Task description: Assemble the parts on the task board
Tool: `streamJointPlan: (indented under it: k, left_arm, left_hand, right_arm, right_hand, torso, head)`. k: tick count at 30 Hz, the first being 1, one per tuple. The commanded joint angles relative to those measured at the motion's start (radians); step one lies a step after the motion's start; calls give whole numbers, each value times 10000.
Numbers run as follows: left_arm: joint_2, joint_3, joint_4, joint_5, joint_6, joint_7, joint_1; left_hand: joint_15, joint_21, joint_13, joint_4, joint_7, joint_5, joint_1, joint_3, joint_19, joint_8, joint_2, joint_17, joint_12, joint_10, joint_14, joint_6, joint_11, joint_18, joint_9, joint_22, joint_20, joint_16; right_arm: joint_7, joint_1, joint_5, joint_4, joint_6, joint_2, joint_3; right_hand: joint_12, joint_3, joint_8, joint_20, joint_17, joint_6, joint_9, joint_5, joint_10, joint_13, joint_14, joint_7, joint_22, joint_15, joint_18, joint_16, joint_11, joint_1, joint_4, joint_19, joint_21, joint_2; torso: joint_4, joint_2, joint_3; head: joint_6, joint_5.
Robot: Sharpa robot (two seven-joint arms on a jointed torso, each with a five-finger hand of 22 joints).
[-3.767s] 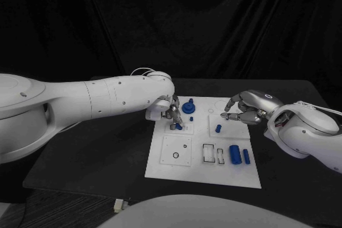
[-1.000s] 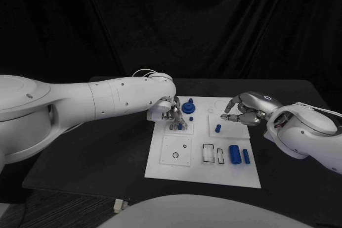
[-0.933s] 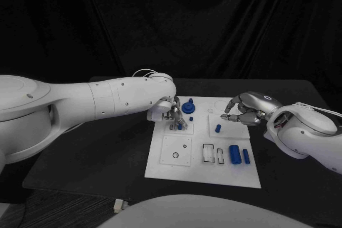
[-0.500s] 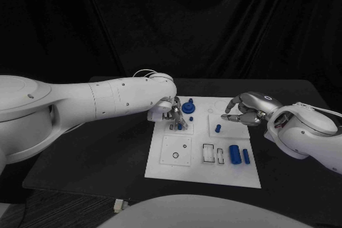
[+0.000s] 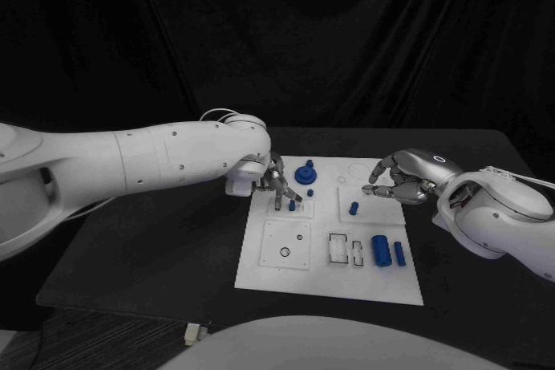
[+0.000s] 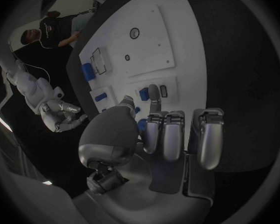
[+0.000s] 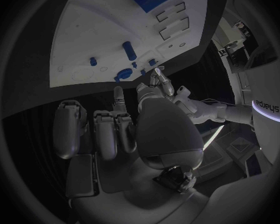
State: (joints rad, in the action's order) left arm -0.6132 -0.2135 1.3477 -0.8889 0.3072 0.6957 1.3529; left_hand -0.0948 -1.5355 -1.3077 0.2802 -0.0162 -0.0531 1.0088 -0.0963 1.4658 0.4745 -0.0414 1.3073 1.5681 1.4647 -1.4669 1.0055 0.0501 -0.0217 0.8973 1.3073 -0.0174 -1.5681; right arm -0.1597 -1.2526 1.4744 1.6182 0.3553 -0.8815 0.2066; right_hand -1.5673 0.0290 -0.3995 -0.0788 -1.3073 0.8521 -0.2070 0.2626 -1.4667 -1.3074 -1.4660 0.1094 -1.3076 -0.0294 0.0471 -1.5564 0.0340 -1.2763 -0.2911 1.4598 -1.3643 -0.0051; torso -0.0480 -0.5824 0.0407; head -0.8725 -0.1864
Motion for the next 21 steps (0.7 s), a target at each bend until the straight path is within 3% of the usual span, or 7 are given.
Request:
streamJointPlan:
  k: [1, 3, 7, 11, 16, 21]
  left_arm:
    - [-224, 21, 347, 56, -594, -411, 274]
    - [-468, 21, 593, 56, -573, -506, 617]
    - [-566, 22, 492, 56, -299, -583, 1053]
    - [-419, 22, -67, 56, -121, -685, 1245]
    - [-41, 20, -973, 56, 10, -795, 1300]
    - [295, 19, -1601, 56, 122, -825, 1162]
  left_hand:
    - [-88, 11, -2631, 11, 30, 49, -70, -50, 694, 56, -36, 2635, 27, 1061, -1039, -73, 68, 82, 24, 2223, 68, -27]
    - [-88, -17, -2631, -72, 39, 24, 248, 21, 725, 67, -141, 2635, 27, 1061, -1039, -111, 72, 93, 111, 2258, 71, -27]
    - [-56, -38, -2631, -292, -9, -135, 911, 188, 750, -88, -277, 2635, 27, 1061, -1039, -297, 32, 101, 180, 2290, 45, -27]
    - [-40, -39, -2631, -283, -34, -153, 983, 200, 751, -158, -314, 2635, 27, 1061, -1039, -341, 13, 102, 169, 2294, 32, -27]
    - [-13, -42, -2631, -269, -57, -315, 1083, 233, 755, -241, -391, 2635, 27, 1061, -1039, -360, -14, 103, 157, 2301, 9, -27]
    - [4, -56, -2631, -312, -60, -632, 1282, 271, 769, -299, -410, 2635, 27, 1061, -1039, -300, -25, 108, 174, 2322, -16, -27]
  right_arm:
    - [-134, 21, 27, 18, 252, -34, -7]
    - [-126, 20, 27, 14, 282, -52, -7]
    - [-98, 20, 27, 10, 335, -53, -7]
    - [-54, 19, 21, 11, 410, -28, -7]
    - [15, 18, -1, 42, 457, -33, -7]
    - [28, 19, -12, 48, 415, -45, -8]
  right_hand:
    - [-35, -67, 38, 35, -2319, 52, 10, -52, -1041, -2634, -953, -8, -1894, -52, 73, 56, -25, 30, 10, 0, 56, -27]
    - [-35, -77, 38, 35, -2325, 54, 11, -68, -1041, -2634, -955, -9, -1891, -53, 75, 51, -25, 45, 9, -3, 64, -27]
    - [-35, -80, 38, 36, -2352, 56, 11, -73, -1041, -2634, -963, -10, -1903, -53, 66, 35, -26, 50, 9, 16, 30, -26]
    - [-35, -81, 38, 36, -2382, 57, 11, -73, -1041, -2634, -972, -11, -1917, -53, 56, 16, -27, 52, 10, 36, -9, -25]
    - [-35, -81, 34, 38, -2426, 69, 10, -51, -1041, -2634, -986, -17, -1934, -57, 44, -12, -31, 52, 17, 64, -55, -15]
    - [-35, -80, 33, 40, -2421, 74, 9, -29, -1041, -2634, -985, -20, -1935, -59, 43, -10, -35, 46, 24, 68, -58, -10]
  torso:
    - [-2, 15, -21]
    - [-19, 33, -24]
    - [-35, 24, -18]
    - [-5, -4, -11]
    - [-8, -15, -7]
    - [-3, -27, 3]
  head:
    - [-2, 39]
    - [-2, 51]
    - [-2, 79]
    - [-2, 89]
    - [-2, 143]
    - [-2, 218]
